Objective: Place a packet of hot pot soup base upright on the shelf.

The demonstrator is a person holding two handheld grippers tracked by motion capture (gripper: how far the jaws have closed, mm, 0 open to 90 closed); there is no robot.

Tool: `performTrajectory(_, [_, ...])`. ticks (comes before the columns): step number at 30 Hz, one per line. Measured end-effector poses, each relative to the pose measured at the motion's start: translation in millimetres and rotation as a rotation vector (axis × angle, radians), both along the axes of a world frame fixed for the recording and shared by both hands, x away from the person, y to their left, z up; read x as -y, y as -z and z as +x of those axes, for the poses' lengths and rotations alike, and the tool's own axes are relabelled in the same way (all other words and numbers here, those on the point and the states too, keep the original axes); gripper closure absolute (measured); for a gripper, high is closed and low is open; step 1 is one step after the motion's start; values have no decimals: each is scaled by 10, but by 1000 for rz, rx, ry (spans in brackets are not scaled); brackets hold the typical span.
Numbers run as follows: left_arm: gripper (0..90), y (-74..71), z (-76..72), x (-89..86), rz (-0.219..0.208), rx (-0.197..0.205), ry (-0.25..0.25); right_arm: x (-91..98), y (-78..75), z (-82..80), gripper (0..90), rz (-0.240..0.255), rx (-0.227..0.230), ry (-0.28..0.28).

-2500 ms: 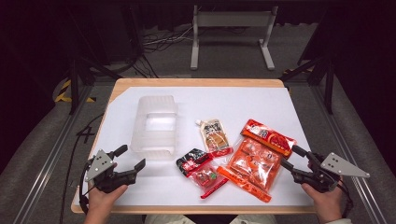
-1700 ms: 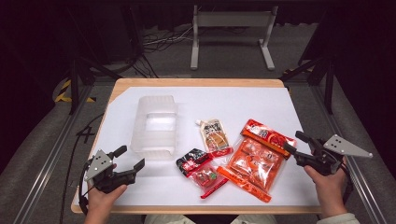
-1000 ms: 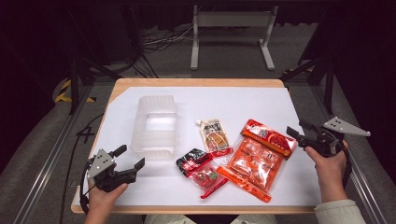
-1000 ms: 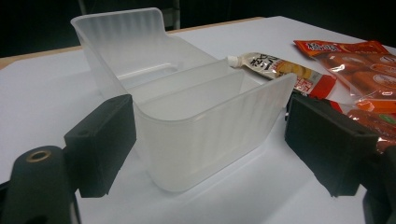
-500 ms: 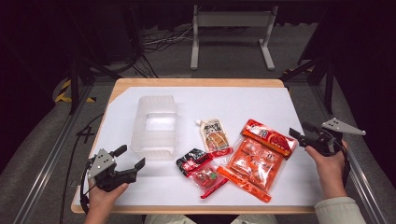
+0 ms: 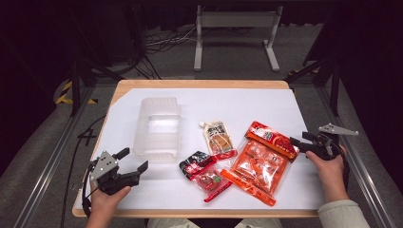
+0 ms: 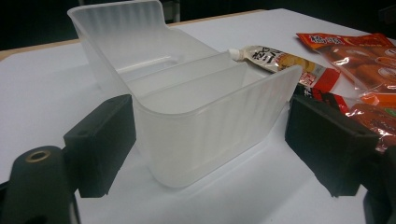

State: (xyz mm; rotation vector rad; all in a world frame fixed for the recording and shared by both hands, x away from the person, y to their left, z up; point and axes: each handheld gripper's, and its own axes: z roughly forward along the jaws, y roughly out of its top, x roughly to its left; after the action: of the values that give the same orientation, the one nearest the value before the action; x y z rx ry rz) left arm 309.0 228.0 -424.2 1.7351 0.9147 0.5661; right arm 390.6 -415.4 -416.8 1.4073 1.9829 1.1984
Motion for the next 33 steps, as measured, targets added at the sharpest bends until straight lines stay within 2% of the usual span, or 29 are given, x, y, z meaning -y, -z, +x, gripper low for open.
performTrajectory(7, [172, 9, 6, 10, 1, -5, 7, 46, 80, 26, 315, 13, -63, 19])
performTrajectory(10, [172, 13, 9, 9, 3, -9, 5, 52, 113, 42, 305, 21, -88, 8])
performTrajectory(23, [172, 16, 13, 19, 6, -12, 8, 58, 180, 75, 269, 35, -143, -1])
performTrajectory(26, [172, 16, 10, 22, 7, -13, 10, 44, 192, 81, 265, 19, -152, 1])
performTrajectory(30, [172, 17, 12, 21, 8, -12, 10, 49, 207, 89, 258, 51, -177, -5])
performTrajectory(33, [172, 17, 11, 22, 9, -13, 9, 51, 204, 88, 291, 80, -185, -18])
